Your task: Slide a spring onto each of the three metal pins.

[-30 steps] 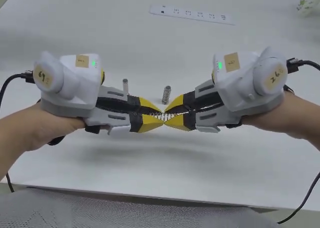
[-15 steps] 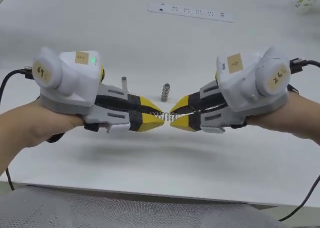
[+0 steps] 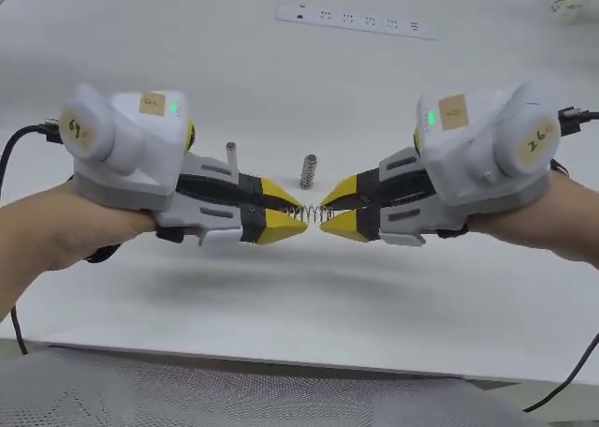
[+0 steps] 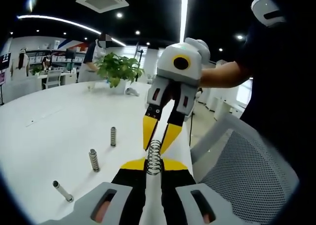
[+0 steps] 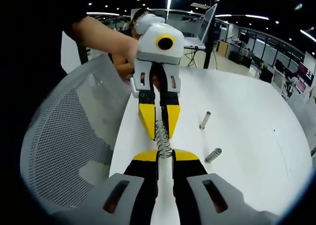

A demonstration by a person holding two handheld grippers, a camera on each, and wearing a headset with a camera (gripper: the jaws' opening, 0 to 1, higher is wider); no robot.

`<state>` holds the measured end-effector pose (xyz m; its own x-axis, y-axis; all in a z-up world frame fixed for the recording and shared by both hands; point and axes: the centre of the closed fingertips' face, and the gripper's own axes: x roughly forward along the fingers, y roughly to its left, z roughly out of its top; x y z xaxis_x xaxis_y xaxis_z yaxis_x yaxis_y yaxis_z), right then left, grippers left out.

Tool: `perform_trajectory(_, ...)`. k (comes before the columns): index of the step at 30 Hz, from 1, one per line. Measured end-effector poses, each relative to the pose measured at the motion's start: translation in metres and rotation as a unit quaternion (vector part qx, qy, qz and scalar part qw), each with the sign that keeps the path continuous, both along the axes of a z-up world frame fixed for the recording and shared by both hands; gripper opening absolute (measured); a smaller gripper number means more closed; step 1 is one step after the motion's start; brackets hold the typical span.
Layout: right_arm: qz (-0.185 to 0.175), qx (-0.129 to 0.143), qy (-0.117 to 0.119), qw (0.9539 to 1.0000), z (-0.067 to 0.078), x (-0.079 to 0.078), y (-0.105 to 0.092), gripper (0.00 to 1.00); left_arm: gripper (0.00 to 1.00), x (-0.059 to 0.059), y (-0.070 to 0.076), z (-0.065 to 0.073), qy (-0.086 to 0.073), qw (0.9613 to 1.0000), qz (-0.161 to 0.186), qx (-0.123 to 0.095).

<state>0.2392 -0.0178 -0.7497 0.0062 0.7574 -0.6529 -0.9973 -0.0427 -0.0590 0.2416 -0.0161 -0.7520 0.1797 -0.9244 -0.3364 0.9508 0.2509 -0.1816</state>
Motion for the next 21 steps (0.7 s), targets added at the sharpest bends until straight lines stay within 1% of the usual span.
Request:
perform_trajectory(1, 0.000, 0.001, 0.005, 1.0000, 0.002, 0.000, 0.000, 0.07, 0.02, 0.000, -0.001, 0.000, 0.001, 1.0000, 0.000, -0.004)
perform_trajectory(2, 0.001, -0.002, 0.002, 1.0000, 0.003, 0.000, 0.000, 0.07, 0.02, 0.000, -0.001, 0.002, 0.004, 1.0000, 0.002, -0.009)
perform_trajectory(3, 0.008, -0.006, -0.005, 0.9999, 0.004, -0.001, 0.000, 0.07, 0.02, 0.000, -0.002, 0.002, 0.000, 1.0000, 0.001, -0.008)
perform_trajectory(4, 0.009, -0.007, -0.004, 0.9999, 0.005, -0.001, 0.000, 0.07, 0.02, 0.000, -0.002, 0.002, -0.002, 1.0000, -0.002, -0.006)
perform_trajectory(6, 0.014, -0.011, -0.008, 0.9998, 0.006, -0.001, -0.001, 0.07, 0.02, 0.000, -0.003, 0.002, -0.002, 1.0000, -0.003, -0.006)
perform_trajectory(13, 0.018, -0.005, -0.010, 0.9998, 0.014, 0.000, 0.002, 0.07, 0.02, 0.002, -0.001, 0.004, -0.006, 1.0000, 0.000, -0.008)
perform_trajectory(18, 0.018, 0.008, -0.004, 0.9998, 0.021, -0.002, 0.009, 0.07, 0.02, 0.002, 0.000, 0.002, -0.010, 0.9999, 0.002, -0.002)
perform_trajectory(19, 0.018, 0.016, 0.001, 0.9997, 0.024, -0.003, 0.011, 0.07, 0.02, 0.001, 0.000, 0.000, -0.011, 0.9999, 0.001, 0.003)
perform_trajectory(20, 0.015, 0.027, 0.007, 0.9995, 0.028, -0.004, 0.014, 0.07, 0.02, 0.001, 0.000, 0.000, -0.012, 0.9999, 0.001, 0.002)
perform_trajectory(21, 0.015, 0.032, 0.010, 0.9993, 0.030, -0.005, 0.016, 0.07, 0.02, -0.001, -0.001, 0.000, -0.010, 1.0000, -0.001, 0.002)
